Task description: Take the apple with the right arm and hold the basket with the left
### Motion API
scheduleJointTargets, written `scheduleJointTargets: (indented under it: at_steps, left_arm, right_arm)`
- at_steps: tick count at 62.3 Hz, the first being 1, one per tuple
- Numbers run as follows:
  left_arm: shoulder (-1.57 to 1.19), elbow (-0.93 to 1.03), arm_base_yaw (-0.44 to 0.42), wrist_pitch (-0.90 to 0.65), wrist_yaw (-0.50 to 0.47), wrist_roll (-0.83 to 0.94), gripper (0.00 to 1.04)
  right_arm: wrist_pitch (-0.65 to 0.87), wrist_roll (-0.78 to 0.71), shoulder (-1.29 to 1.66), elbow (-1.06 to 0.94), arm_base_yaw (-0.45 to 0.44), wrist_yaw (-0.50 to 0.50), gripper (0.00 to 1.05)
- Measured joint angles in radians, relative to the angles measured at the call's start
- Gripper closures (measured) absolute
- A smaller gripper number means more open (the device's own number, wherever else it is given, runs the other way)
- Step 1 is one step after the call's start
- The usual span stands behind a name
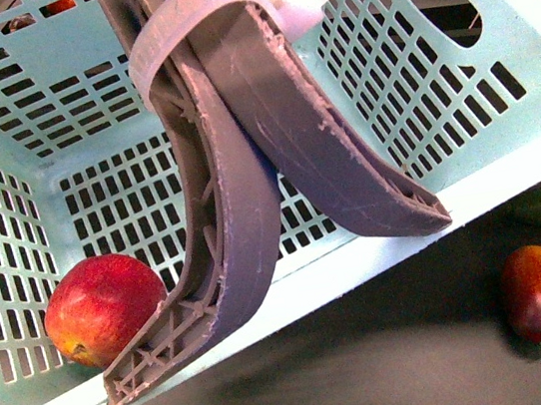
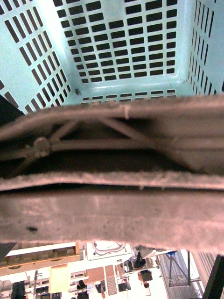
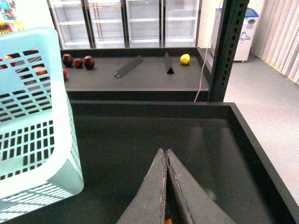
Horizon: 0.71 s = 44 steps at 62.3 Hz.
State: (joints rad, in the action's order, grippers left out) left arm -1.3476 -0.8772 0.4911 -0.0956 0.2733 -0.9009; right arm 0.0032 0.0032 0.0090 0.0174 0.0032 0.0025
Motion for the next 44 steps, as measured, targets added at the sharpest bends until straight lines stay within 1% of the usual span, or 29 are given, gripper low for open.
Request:
scheduleJointTargets:
  at_steps: [7,11,19,21,24,28,32,35,42,44]
  left_arm:
    - [0.0,0.0,0.0,0.0,0.0,-0.005,0.9]
    - [0.0,0.0,0.0,0.0,0.0,-0.001,0.9]
    - [0.0,0.0,0.0,-0.001,0.0,-0.004,0.9]
    - [0.0,0.0,0.0,-0.001,0.0,-0.004,0.9]
    - [0.0,0.0,0.0,-0.001,0.0,-0.003,0.9]
    - [0.0,0.0,0.0,-0.001,0.0,-0.003,0.9]
    - [0.0,0.0,0.0,-0.001,0.0,-0.003,0.9]
    - [0.0,0.0,0.0,-0.001,0.0,-0.003,0.9]
    - [0.0,0.0,0.0,-0.001,0.0,-0.002,0.9]
    - [0.0,0.0,0.0,-0.001,0.0,-0.003,0.9]
  right_arm:
    - [-0.001,0.0,-0.002,0.0,0.0,0.0,1.03]
    - [-0.001,0.0,-0.003,0.0,0.0,0.0,0.9]
    - [-0.001,0.0,-0.003,0.0,0.0,0.0,0.69]
    - [-0.001,0.0,-0.003,0.0,0.0,0.0,0.66]
    - [-0.001,0.0,-0.003,0.0,0.0,0.0,0.57]
    - [-0.001,0.0,-0.003,0.0,0.0,0.0,0.48]
    - [-0.001,0.0,-0.003,0.0,0.0,0.0,0.32]
    - [-0.001,0.0,-0.003,0.0,0.0,0.0,0.24]
    - [-0.001,0.0,-0.003,0.0,0.0,0.0,0.08]
    - [-0.001,0.0,-0.003,0.0,0.0,0.0,0.08]
